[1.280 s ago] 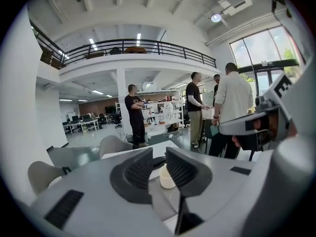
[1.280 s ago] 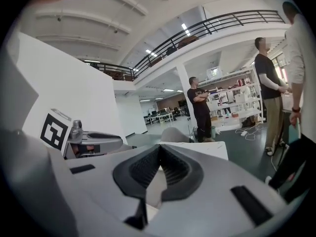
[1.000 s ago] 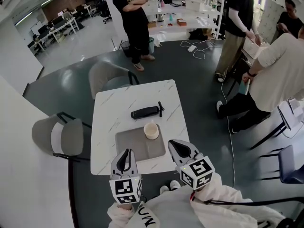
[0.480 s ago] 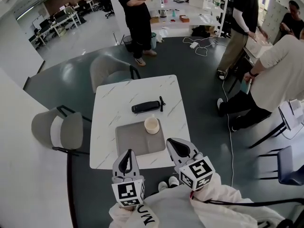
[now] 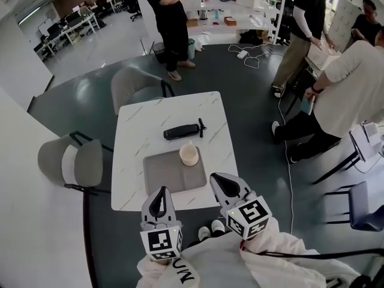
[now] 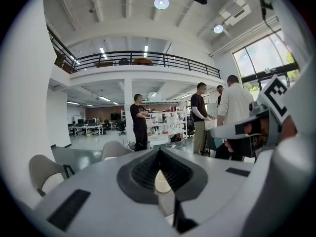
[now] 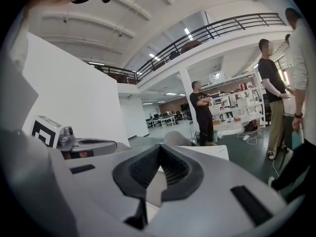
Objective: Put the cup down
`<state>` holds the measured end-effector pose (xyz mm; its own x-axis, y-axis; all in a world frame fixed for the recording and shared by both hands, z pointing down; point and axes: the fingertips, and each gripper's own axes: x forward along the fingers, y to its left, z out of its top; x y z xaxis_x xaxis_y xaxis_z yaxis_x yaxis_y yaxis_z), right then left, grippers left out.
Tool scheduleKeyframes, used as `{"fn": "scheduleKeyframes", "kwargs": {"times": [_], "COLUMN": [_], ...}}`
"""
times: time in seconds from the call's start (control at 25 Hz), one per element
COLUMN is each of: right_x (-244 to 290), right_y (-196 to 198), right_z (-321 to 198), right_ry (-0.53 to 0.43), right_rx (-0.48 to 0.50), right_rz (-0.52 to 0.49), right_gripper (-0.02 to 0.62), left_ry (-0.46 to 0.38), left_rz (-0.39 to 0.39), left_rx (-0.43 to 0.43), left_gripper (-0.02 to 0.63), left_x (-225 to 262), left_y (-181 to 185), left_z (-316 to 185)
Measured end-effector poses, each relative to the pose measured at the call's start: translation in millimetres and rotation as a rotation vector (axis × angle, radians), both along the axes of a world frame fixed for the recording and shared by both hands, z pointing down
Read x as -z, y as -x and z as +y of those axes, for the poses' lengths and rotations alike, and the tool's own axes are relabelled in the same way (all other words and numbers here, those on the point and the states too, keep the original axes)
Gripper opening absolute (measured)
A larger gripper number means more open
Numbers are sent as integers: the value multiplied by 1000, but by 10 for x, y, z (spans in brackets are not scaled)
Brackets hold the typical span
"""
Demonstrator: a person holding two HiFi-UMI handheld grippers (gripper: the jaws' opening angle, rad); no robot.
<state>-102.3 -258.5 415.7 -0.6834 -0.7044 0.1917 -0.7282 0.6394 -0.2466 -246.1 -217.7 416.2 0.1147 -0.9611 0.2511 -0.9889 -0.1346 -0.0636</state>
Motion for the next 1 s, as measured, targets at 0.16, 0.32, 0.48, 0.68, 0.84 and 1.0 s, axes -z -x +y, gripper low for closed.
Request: {"fn": "scheduleKeyframes", "kwargs": {"times": [0.16,0.32,0.48,0.68,0.84,1.0], "right_x": [-16,-45,-41,-58,-60,-56], "right_y": [-16,-32,-34,-34,-6,7], "right_z": [6,18,28,28,32,35], "right_ry": [2,0,4,6,7,5], "right_rx": [-5,-17,-16,-16,-13,-8], "right_rz": [1,11,20,21,28,31], "right_gripper": [5,4,5,5,4,5], "left_ry": [1,14,26,29,33,35], "left_rz": [-6,-6,-3,4,8,10], "left_rx": [5,8,8,18,23,28], "left_gripper": [11,11,11,11,11,11], "left_x": [-8,-60,-73,-107,-106,-112], "left_y": [7,17,19,44,85,99], "left_z": [15,33,40,43,45,51]}}
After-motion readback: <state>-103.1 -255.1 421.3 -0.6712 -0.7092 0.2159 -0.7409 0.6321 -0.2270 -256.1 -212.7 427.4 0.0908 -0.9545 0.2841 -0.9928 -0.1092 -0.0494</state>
